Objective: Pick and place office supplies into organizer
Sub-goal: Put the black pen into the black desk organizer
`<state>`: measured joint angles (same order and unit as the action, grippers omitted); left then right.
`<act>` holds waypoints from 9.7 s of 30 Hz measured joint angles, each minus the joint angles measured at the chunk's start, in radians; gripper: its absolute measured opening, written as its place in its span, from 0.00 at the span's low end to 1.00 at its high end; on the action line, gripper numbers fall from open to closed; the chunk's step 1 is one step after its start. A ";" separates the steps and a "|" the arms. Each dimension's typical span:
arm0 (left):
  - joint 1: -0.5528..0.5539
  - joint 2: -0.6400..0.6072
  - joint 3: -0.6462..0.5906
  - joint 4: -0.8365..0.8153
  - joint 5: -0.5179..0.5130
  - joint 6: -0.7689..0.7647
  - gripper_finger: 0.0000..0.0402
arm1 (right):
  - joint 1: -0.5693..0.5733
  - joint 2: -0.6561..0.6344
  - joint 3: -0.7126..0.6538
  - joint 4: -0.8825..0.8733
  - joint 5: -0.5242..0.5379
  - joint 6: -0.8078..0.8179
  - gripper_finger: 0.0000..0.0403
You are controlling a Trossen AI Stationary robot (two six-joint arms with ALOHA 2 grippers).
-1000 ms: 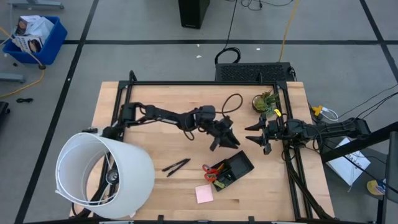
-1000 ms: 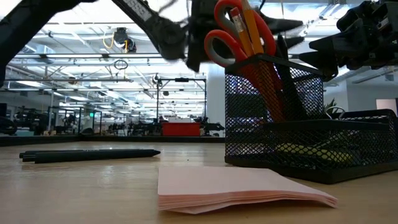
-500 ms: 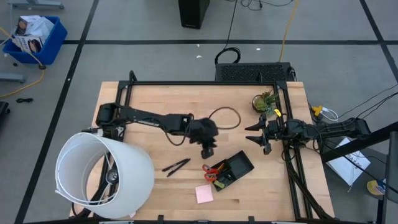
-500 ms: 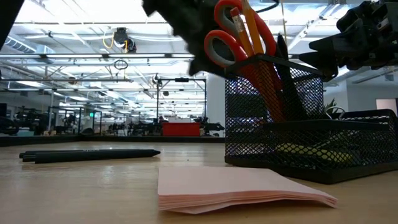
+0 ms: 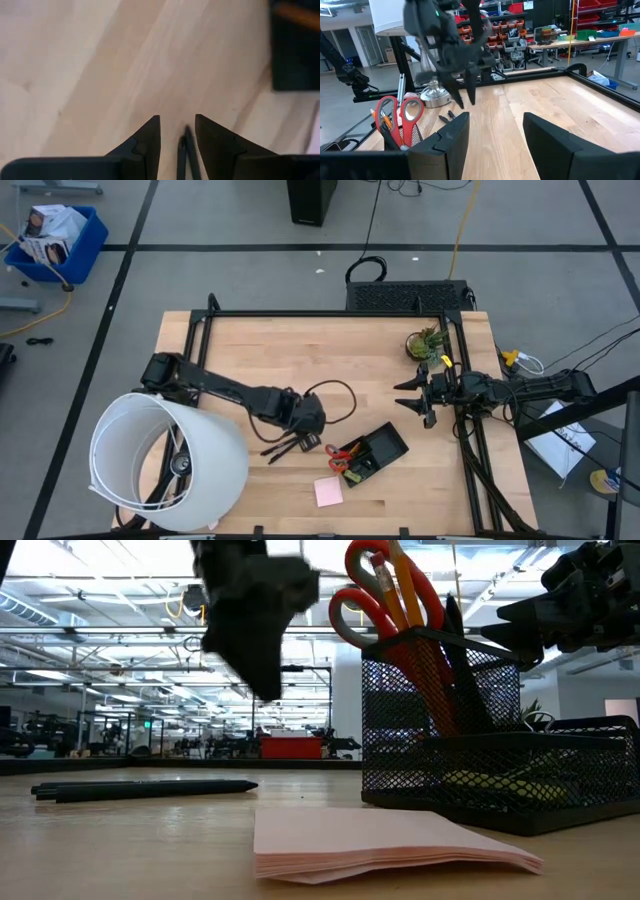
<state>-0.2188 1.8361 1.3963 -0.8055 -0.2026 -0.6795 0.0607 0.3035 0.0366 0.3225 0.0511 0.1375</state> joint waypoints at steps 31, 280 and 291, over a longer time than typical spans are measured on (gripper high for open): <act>-0.021 0.005 -0.183 0.199 0.108 -0.059 0.32 | 0.000 0.000 0.000 0.001 0.000 0.000 0.45; -0.010 0.076 -0.183 -0.034 0.136 0.051 0.36 | 0.000 0.001 0.000 0.000 0.000 0.000 0.45; -0.011 0.076 -0.184 -0.010 0.128 0.043 0.36 | 0.000 0.001 0.000 0.001 0.000 0.000 0.45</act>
<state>-0.2295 1.9125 1.2125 -0.8157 -0.0746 -0.6369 0.0608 0.3046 0.0364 0.3233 0.0513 0.1379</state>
